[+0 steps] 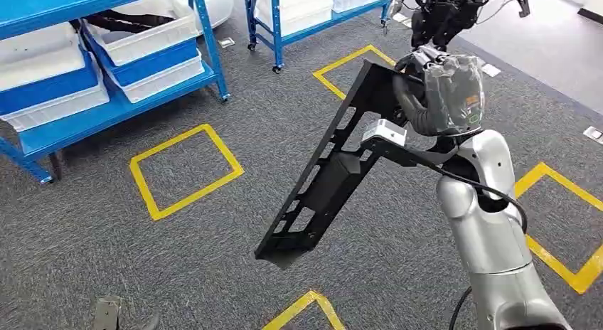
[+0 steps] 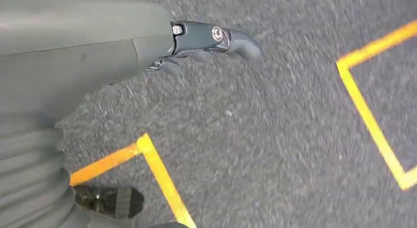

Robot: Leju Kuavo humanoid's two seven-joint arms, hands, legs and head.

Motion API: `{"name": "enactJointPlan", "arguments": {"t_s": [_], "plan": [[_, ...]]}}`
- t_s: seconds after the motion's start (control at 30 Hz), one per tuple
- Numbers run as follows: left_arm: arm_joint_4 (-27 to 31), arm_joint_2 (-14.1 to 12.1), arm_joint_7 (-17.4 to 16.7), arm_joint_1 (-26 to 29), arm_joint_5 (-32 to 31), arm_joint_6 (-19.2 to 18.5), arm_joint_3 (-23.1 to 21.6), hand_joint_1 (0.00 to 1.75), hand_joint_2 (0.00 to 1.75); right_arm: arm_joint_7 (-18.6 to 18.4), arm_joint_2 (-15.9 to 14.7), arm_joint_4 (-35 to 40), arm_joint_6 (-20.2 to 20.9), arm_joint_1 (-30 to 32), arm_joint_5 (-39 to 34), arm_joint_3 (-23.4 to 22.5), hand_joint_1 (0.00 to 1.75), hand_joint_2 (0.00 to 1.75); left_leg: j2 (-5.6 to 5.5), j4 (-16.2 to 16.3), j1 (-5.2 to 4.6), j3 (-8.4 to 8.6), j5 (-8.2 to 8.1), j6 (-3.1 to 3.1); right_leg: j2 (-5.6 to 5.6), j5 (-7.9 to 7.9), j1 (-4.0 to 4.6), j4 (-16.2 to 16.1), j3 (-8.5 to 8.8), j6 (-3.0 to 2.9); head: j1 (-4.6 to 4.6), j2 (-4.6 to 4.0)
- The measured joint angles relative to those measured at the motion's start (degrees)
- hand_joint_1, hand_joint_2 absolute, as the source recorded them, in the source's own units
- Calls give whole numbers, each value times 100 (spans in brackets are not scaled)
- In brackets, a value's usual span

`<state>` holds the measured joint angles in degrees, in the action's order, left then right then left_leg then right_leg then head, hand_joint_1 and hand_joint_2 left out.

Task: Take the parts from the cabinet and place them on the table.

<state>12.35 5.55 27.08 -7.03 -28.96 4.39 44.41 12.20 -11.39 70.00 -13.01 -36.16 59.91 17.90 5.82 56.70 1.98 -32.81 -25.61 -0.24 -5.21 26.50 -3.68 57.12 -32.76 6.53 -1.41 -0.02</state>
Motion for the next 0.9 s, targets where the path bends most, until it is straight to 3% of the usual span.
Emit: {"name": "enactJointPlan", "arguments": {"t_s": [0.03,0.07,0.13,0.17,0.2,0.23,0.27,0.4,0.47,0.5,0.53,0.57,0.6,0.63,0.67,0.7,0.73,0.77,0.8,0.83,0.87,0.9], "plan": [[-2,44,-20,-7,-57,-4,-2,0,175,-31,-21,81,37,2,42,-28,175,175,55,25,20,0,-6,-52,153,-37,49,26,-13,-134,15,0],[5,38,-35,-20,-88,-4,-4,0,175,-68,-88,127,68,6,64,-77,175,175,84,17,22,10,10,-67,201,-32,38,52,-52,-210,78,0],[5,92,-99,-33,-156,-11,-18,0,175,-118,-250,230,164,-16,92,-164,175,175,205,10,82,12,20,-107,347,-36,48,105,-118,-291,91,0],[5,101,-116,-51,-171,-15,-22,0,175,-129,-302,296,228,-27,92,-210,175,175,123,47,132,-9,-53,-143,411,-60,23,96,-110,-364,100,0],[5,105,-118,-60,-192,-24,-24,0,175,-138,-365,359,279,-83,90,-256,175,175,-147,225,150,-68,-240,-121,469,-71,37,97,-122,-389,100,2],[5,112,-118,-61,-221,-33,-28,0,175,-144,-389,387,350,-168,88,-275,175,175,-372,666,126,-240,-526,-88,529,-76,52,97,-124,-433,113,0],[5,112,-123,-61,-221,-46,-31,0,175,-153,-437,409,422,-235,88,-291,175,175,-498,1205,98,-474,-778,-69,607,-74,75,97,-124,-457,148,0],[5,112,-129,-61,-223,-46,-31,0,175,-153,-450,414,442,-251,85,-293,175,175,-524,1389,90,-557,-850,-62,638,-74,85,97,-124,-459,152,0],[5,112,-138,-61,-228,-50,-33,0,175,-155,-514,429,503,-287,79,-297,175,175,-564,1847,62,-789,-985,-34,730,-72,123,98,-119,-462,154,0],[5,116,-151,-72,-234,-72,-90,0,175,-155,-675,459,564,-373,68,-345,175,175,-626,1343,-1,-650,-460,141,993,-70,206,99,-89,-465,150,2],[5,99,-153,-85,-254,-70,-114,0,175,-171,-732,492,582,-451,31,-352,175,175,-1122,415,-29,-258,-41,308,1157,-69,204,98,-97,-460,140,0],[5,103,-158,-85,-278,-70,-127,0,175,-179,-785,492,593,-509,-19,-339,175,175,-1116,322,-28,-228,-41,290,1245,-71,265,116,-133,-458,126,0],[5,103,-173,-105,-278,-68,-129,0,175,-188,-820,492,603,-524,-66,-332,175,175,-1057,288,-57,-211,-77,267,1290,-90,219,111,-177,-430,170,0],[5,105,-180,-128,-278,-63,-131,0,175,-188,-916,490,641,-575,-120,-328,175,175,-1001,291,-92,-224,-77,271,1357,-119,177,88,-206,-385,159,0],[5,105,-177,-141,-276,-61,-131,0,175,-190,-1008,488,691,-653,-159,-324,175,175,-946,268,-105,-211,-66,280,1421,-142,174,63,-227,-347,176,0],[5,125,-173,-147,-276,-63,-131,0,175,-190,-1078,475,750,-775,-214,-315,175,175,-841,171,-51,-168,-18,305,1352,-117,236,107,-262,-341,157,0],[7,123,-162,-153,-276,-63,-131,0,175,-190,-1144,455,807,-930,-278,-291,175,175,-781,148,-87,-150,-1,316,959,-44,230,254,-360,-343,161,0],[7,120,-162,-153,-276,-63,-131,0,175,-206,-1178,424,875,-1125,-332,-253,175,175,-705,149,-97,-154,-1,349,719,110,242,566,-516,-362,106,0],[7,123,-173,-150,-278,-63,-131,0,175,-230,-1229,403,929,-1300,-407,-205,175,175,-615,149,-115,-153,-6,353,626,313,238,1067,-776,-378,109,0],[7,123,-186,-151,-289,-63,-138,0,175,-249,-1275,387,995,-1423,-461,-170,175,175,-523,149,-123,-156,-13,360,601,491,240,1597,-1046,-381,108,2],[7,123,-208,-152,-308,-63,-151,0,175,-260,-1311,364,1040,-1492,-492,-144,175,175,-458,149,-125,-156,-14,361,600,556,242,1909,-1194,-356,83,0],[7,129,-230,-152,-333,-61,-164,0,175,-276,-1349,346,1073,-1560,-513,-120,175,175,-383,150,-125,-155,-16,362,596,525,239,1960,-1221,-319,84,0]]}}
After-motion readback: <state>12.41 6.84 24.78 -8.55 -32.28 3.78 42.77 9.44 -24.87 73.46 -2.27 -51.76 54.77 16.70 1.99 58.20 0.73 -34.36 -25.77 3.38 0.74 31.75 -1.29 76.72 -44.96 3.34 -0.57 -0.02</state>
